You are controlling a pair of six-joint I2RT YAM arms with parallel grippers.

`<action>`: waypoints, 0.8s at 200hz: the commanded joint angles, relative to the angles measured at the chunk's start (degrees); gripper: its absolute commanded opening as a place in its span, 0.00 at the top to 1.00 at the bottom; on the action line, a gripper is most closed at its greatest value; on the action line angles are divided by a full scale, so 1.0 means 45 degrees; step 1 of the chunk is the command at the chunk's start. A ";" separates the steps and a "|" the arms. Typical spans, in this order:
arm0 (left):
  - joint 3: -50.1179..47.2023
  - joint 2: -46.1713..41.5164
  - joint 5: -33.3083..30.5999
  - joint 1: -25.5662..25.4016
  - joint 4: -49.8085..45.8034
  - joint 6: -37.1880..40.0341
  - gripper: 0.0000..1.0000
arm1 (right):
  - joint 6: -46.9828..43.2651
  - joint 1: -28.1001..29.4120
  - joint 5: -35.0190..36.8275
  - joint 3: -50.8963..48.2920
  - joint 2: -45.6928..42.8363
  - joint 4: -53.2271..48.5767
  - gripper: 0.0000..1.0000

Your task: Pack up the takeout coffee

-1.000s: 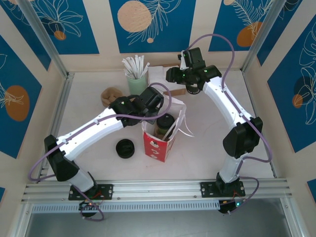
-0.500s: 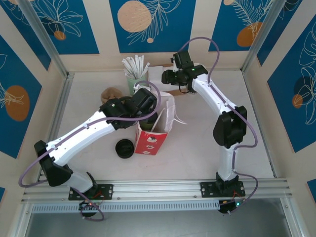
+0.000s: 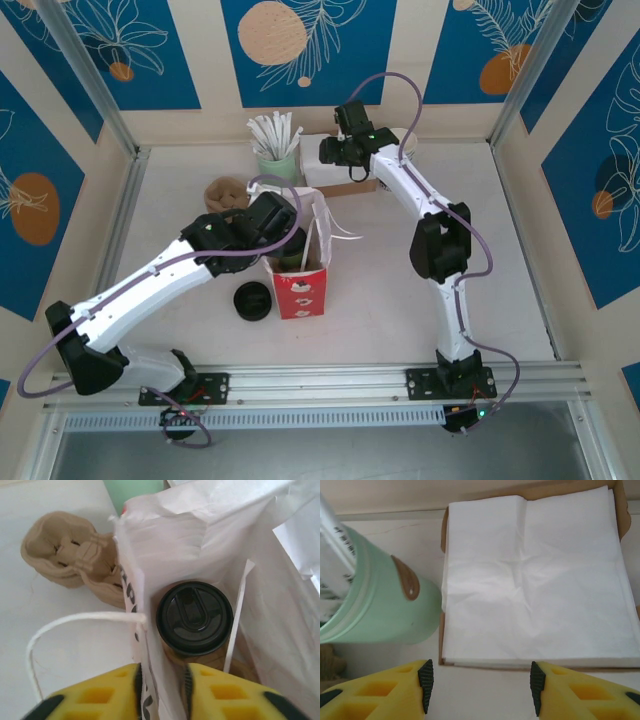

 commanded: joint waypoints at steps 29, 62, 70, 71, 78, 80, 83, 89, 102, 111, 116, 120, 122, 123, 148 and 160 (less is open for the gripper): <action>0.0262 -0.1108 0.0922 0.0126 0.0314 0.0284 0.45 | -0.0350 0.0168 0.0997 0.1443 0.1469 0.0047 0.43; 0.0777 -0.1932 0.1286 0.0133 -0.0081 0.0911 0.33 | -0.0605 0.0185 0.1476 0.2518 0.2576 0.0035 0.42; 0.0952 -0.2087 0.1303 0.0129 -0.0277 0.1135 0.30 | -0.0673 0.0177 0.1612 0.2835 0.2837 -0.0023 0.42; 0.0972 -0.2106 0.1298 0.0131 -0.0289 0.1167 0.30 | -0.0679 0.0182 0.1625 0.2875 0.2875 -0.0036 0.42; 0.1048 -0.2280 0.1358 0.0128 -0.0359 0.1346 0.29 | -0.0772 0.0188 0.1737 0.3144 0.3092 -0.0077 0.41; 0.1050 -0.2344 0.1363 0.0127 -0.0359 0.1392 0.29 | -0.0779 0.0188 0.1751 0.3197 0.3158 -0.0085 0.41; 0.1050 -0.2435 0.1371 0.0127 -0.0350 0.1483 0.29 | -0.0801 0.0188 0.1809 0.3309 0.3236 -0.0097 0.41; 0.1030 -0.2689 0.1437 0.0127 -0.0279 0.1596 0.28 | -0.0835 0.0188 0.1923 0.3474 0.3458 -0.0076 0.40; 0.0890 -0.3245 0.1470 0.0132 -0.0133 0.1788 0.26 | -0.1031 0.0191 0.2010 0.3892 0.3865 -0.0068 0.40; 0.0776 -0.3653 0.1440 0.0130 -0.0041 0.1890 0.25 | -0.1123 0.0178 0.2115 0.4193 0.4149 -0.0068 0.39; 0.0693 -0.3899 0.1388 0.0128 -0.0001 0.1960 0.24 | -0.1160 0.0169 0.2164 0.4338 0.4274 -0.0068 0.39; 0.0623 -0.4067 0.1348 0.0129 0.0028 0.1979 0.24 | -0.1194 0.0154 0.2121 0.4438 0.4386 -0.0054 0.38; 0.0592 -0.4143 0.1332 0.0132 0.0045 0.1995 0.24 | -0.1231 0.0150 0.2111 0.4492 0.4433 -0.0040 0.38; 0.0577 -0.4198 0.1323 0.0132 0.0048 0.2017 0.24 | -0.1231 0.0150 0.2099 0.4514 0.4474 -0.0035 0.38; 0.0307 -0.5089 0.0972 0.0133 -0.0116 0.2288 0.24 | -0.1596 0.0056 0.1769 0.4881 0.5014 0.0262 0.38; 0.0305 -0.5355 0.0855 0.0130 -0.0324 0.2314 0.24 | -0.1747 0.0014 0.1793 0.5120 0.5271 0.0264 0.37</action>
